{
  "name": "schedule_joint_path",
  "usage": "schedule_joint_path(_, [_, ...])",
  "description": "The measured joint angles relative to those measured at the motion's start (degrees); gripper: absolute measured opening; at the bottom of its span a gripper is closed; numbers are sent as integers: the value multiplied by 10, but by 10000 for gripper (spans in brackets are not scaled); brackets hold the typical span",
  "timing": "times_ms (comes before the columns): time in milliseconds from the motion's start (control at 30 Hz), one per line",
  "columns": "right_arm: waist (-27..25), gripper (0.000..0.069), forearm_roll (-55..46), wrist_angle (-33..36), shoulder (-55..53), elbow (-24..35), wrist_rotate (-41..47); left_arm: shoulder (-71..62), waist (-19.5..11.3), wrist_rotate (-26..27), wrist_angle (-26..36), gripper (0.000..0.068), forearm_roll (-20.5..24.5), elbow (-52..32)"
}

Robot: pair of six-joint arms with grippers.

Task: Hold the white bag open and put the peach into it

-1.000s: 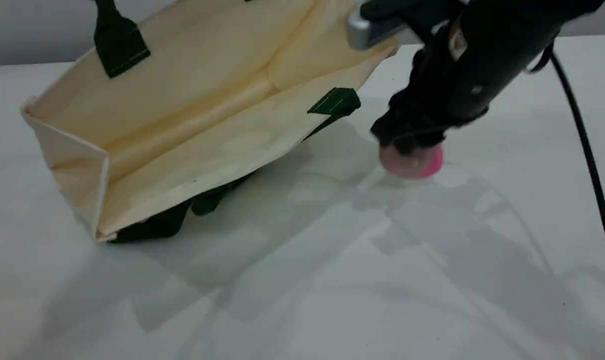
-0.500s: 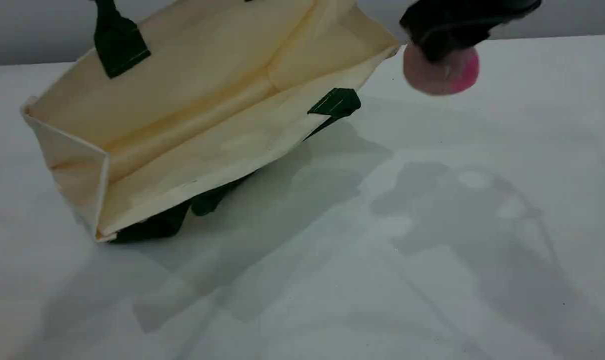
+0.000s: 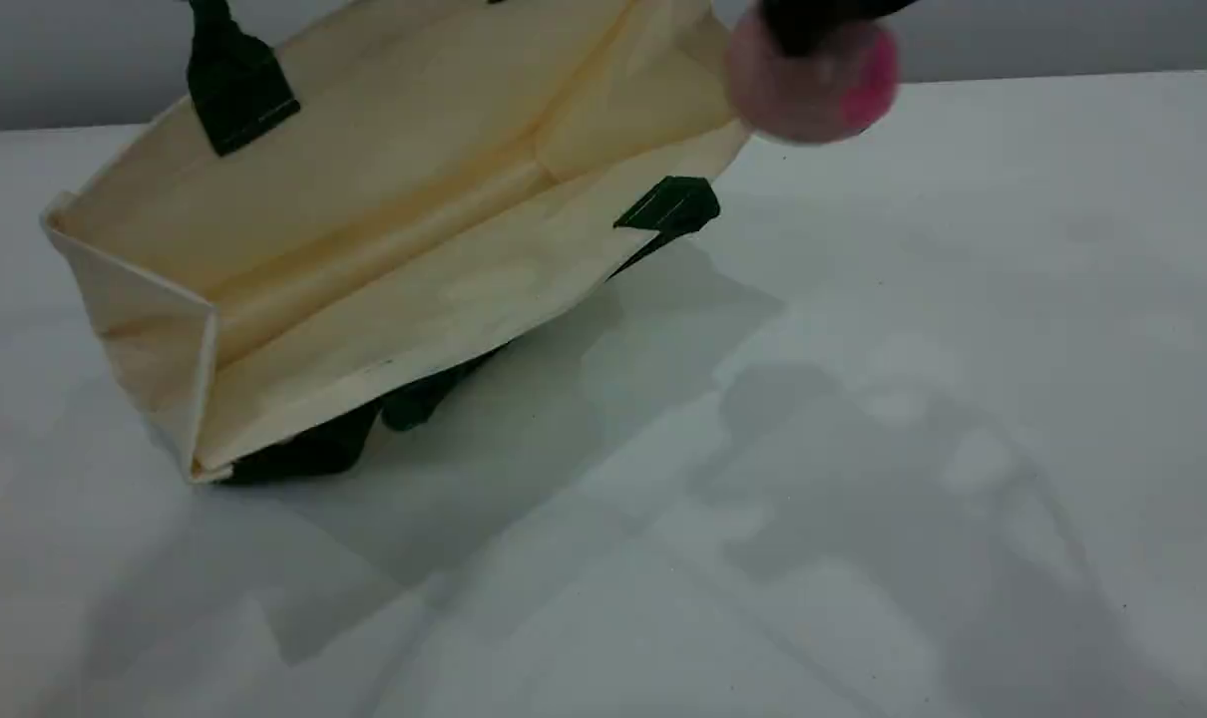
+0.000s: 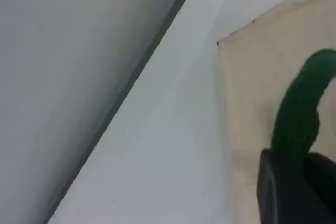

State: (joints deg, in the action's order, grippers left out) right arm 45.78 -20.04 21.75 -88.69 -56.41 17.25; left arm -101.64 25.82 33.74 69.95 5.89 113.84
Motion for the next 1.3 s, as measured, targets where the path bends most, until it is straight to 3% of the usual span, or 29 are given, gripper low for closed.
schedule_joint_path(200, [53,243,0,-54,1,0,1,0,0,0,0,86,-14,0])
schedule_joint_path(433, [56,242,-1,-100,0,0,1,0,0,0,1,86,-29,0])
schedule_joint_path(633, [56,242,-8,-7,-1,0,1,0,0,0,1,86,-29,0])
schedule_joint_path(867, [56,242,8,-1,-1,0,4,0,0,0,1,86,-29,0])
schedule_joint_path(1033, [56,245,16,74,-15,0,4,0,0,0,1,86,-29,0])
schedule_joint_path(1133, [56,280,29,100,-33,0,4,0,0,0,1,86,-29,0])
schedule_joint_path(1300, [56,419,65,111,-72,0,3,0,0,0,0,86,-29,0])
